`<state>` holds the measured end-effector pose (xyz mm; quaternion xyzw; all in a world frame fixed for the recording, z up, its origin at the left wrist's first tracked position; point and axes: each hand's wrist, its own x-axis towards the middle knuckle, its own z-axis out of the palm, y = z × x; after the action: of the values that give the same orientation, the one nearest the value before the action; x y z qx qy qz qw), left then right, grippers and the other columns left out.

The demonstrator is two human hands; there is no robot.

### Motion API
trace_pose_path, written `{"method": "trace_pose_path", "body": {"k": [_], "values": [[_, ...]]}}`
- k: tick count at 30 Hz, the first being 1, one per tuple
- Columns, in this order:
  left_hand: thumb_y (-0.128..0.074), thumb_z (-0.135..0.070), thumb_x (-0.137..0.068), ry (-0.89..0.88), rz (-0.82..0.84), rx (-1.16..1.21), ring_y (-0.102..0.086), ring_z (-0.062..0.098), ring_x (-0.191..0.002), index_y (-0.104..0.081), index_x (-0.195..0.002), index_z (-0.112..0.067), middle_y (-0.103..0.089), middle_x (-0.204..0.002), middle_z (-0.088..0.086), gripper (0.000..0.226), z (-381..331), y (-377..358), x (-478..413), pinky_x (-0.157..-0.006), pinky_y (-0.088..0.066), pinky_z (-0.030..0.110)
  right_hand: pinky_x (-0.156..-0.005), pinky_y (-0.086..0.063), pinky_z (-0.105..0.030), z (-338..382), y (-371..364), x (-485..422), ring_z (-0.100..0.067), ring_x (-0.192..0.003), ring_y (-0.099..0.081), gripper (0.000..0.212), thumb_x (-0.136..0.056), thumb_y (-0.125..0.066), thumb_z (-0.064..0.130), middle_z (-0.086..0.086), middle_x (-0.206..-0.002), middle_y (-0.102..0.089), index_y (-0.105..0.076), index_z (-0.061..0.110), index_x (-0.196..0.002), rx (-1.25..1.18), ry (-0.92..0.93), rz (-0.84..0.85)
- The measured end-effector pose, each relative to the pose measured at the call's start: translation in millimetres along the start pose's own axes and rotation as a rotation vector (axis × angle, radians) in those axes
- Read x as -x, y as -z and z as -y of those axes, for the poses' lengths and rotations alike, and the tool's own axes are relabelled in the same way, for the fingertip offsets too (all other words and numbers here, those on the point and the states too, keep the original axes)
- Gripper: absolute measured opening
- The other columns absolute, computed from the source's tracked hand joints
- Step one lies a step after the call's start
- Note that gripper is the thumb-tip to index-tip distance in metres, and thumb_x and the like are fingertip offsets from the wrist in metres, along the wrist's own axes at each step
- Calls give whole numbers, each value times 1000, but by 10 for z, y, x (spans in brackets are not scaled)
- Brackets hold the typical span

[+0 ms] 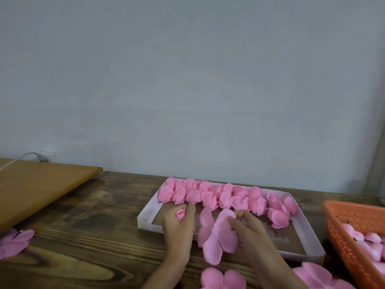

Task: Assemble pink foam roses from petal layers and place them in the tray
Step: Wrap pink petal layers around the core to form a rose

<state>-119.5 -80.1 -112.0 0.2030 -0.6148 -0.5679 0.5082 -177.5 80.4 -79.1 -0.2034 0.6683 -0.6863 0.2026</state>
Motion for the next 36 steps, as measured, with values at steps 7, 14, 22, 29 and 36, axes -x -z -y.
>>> {"method": "trace_pose_path", "body": {"k": [7,14,22,29,36], "values": [[-62,-19,-103,64,138,123,-58,5,-63,-73,-68,-15,-71,-70,4,38,-151,-34,74,-58,-45,12,-86,-56,-65,29,36,-6,-38,-91,-69,11,-98,-64,7,-20,-94,-74,-58,-3,-95,-75,53,-43],[-61,-35,-102,184,241,156,-29,11,-55,-82,-104,-23,-27,-56,-9,24,-196,-67,119,-55,-34,17,-62,-48,-28,-77,-4,-22,-16,-74,-63,8,-100,-62,20,-6,-93,-69,-59,14,-97,-41,28,-76],[-66,-38,-98,297,347,308,-30,35,-76,-81,-112,-18,-18,-72,5,29,-254,-77,128,-75,-43,36,-65,-45,-32,-63,-81,18,-15,-71,-60,8,-102,-58,15,-3,-78,-69,-54,11,-96,-16,118,16],[-55,-44,-100,351,388,381,-39,35,-94,-78,-122,-17,-41,-119,5,42,-302,-50,132,-80,-43,42,-54,-46,-24,-99,-102,13,-17,-69,-54,6,-104,-55,15,-12,-78,-65,-51,14,-99,6,96,44],[-50,-38,-106,386,424,455,-43,24,-110,-73,-133,-15,-40,-104,10,42,-349,-59,152,-113,-44,49,-73,-45,-39,-138,-140,-6,-25,-78,-55,10,-103,-57,11,-15,-79,-59,-53,12,-94,-46,110,49]]}}
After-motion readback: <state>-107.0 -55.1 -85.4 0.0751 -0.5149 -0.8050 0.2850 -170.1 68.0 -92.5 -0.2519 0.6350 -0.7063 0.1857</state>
